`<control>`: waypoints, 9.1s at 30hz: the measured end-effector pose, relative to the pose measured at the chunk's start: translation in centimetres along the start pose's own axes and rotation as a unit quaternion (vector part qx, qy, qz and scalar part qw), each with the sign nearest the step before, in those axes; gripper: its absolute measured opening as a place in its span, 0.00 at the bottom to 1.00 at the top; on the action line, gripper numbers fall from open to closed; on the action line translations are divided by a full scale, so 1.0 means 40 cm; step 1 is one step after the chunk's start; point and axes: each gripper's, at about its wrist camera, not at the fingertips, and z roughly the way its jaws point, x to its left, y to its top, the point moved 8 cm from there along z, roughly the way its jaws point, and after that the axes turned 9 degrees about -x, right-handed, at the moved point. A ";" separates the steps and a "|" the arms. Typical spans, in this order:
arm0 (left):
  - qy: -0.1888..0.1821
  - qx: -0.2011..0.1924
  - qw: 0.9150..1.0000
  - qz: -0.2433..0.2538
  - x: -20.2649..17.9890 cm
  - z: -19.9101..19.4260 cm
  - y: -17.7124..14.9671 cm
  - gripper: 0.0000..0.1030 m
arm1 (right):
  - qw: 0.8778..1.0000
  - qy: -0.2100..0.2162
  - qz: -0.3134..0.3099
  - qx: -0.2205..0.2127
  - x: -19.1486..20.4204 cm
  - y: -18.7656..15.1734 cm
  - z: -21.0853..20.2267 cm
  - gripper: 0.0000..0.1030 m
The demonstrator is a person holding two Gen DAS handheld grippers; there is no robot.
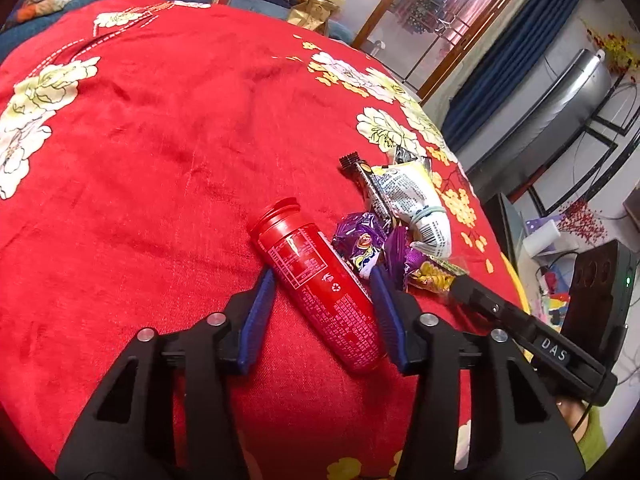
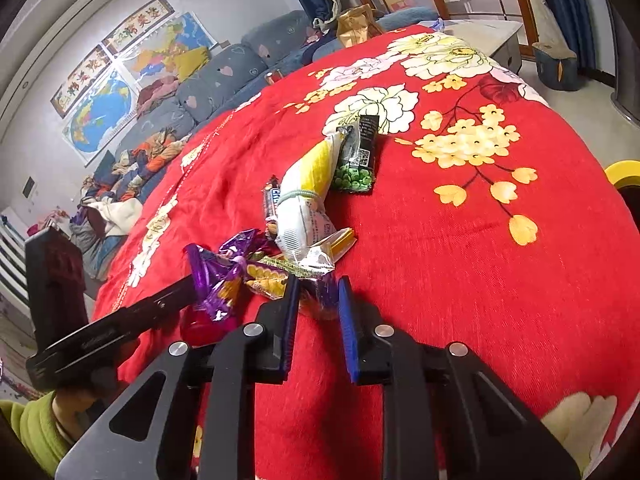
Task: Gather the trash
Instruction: 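Grasp the red bottle with the left tool while the right tool grasps a purple foil wrapper, then carry the red bottle and foil wrapper with both tools over the yellow bin, then open both tools to drop the bottle and foil wrapper into the bin, then move both open tools back over the remaining trash on the bed, then grasp the purple candy wrapper with the left tool while the right tool grasps the white-yellow packet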
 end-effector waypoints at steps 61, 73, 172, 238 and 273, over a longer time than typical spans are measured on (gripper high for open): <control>-0.110 -0.032 0.983 0.140 -0.424 -0.017 0.012 0.21 | 0.981 -0.116 0.059 -0.146 -0.260 0.157 -0.322 0.15; -0.129 -0.021 0.977 0.171 -0.503 0.013 -0.016 0.21 | 0.973 -0.136 0.084 -0.167 -0.326 0.163 -0.375 0.15; -0.145 -0.005 0.957 0.251 -0.717 0.155 -0.104 0.89 | 0.918 -0.293 0.136 -0.230 -0.596 0.115 -0.567 0.62; -0.002 -0.066 0.996 0.062 -0.065 -0.033 0.102 0.60 | 0.991 -0.078 -0.097 -0.055 0.032 0.081 -0.016 0.65; -0.036 0.008 0.997 0.074 -0.102 0.030 -0.004 0.13 | 0.995 -0.034 -0.080 -0.047 0.045 0.068 -0.015 0.21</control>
